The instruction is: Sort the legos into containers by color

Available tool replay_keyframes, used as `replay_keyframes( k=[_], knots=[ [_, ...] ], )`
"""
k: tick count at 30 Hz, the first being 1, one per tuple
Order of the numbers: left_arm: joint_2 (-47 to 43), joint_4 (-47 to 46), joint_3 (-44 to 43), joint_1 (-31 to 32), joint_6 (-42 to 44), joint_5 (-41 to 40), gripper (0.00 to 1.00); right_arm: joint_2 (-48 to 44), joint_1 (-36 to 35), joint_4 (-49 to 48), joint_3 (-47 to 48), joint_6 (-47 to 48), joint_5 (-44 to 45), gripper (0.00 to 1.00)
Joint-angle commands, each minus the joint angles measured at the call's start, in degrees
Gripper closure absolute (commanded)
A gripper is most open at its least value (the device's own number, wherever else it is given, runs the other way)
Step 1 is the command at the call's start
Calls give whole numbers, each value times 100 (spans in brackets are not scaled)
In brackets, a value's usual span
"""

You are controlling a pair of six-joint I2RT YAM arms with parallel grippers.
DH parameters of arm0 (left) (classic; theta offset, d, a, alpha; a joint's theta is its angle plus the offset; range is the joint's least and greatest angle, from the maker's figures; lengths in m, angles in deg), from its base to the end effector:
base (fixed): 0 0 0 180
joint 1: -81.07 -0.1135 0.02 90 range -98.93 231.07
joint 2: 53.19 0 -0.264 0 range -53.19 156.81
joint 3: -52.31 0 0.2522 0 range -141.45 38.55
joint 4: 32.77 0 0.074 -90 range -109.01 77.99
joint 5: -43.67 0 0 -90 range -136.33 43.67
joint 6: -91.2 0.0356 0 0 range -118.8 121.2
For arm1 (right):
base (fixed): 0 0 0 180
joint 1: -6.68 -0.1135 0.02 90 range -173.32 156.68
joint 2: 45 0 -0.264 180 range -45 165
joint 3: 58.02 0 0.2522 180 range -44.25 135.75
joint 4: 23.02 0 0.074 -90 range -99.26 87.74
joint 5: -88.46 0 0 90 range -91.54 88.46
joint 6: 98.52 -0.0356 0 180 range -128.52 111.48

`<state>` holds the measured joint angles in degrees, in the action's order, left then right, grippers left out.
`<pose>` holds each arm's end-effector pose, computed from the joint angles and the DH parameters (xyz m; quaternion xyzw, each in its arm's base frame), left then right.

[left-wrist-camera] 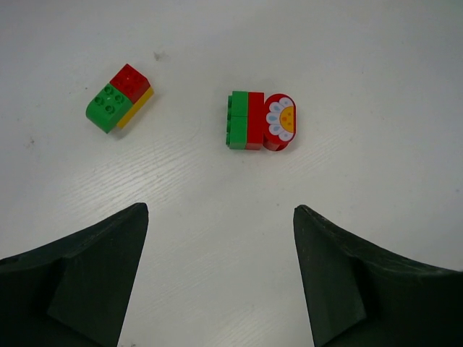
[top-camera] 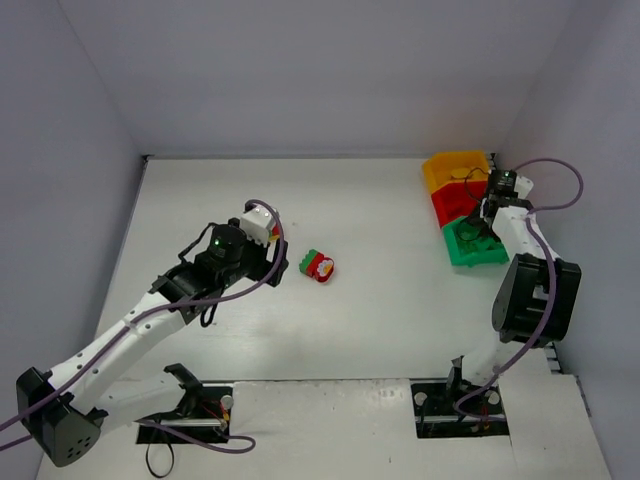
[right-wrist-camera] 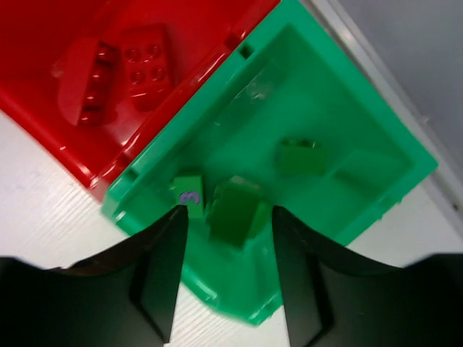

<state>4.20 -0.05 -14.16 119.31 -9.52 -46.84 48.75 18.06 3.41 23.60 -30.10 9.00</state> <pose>0.1786 -0.1404 0.3317 0.1967 0.8135 -0.2234 0.4996 0.3605 -0.0792 0.2560 0.2927 0.8490 -0.0440 0.4378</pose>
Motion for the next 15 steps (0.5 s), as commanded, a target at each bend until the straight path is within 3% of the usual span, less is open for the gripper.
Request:
replay_keyframes(
  k=[1,6,9,15],
  knots=[
    [123,-42,-134,-18,-273,-2,25,187,66,-150,544,-13,422,52],
    [369,-42,-222,-27,-404,51,25,65,23,-194,659,267,-25,32],
    [580,-68,-336,-62,-492,51,25,-286,-301,-317,589,644,-718,30],
    [1151,-15,-688,-395,-878,332,25,-815,-1907,-791,80,1410,-2651,22]
  ],
)
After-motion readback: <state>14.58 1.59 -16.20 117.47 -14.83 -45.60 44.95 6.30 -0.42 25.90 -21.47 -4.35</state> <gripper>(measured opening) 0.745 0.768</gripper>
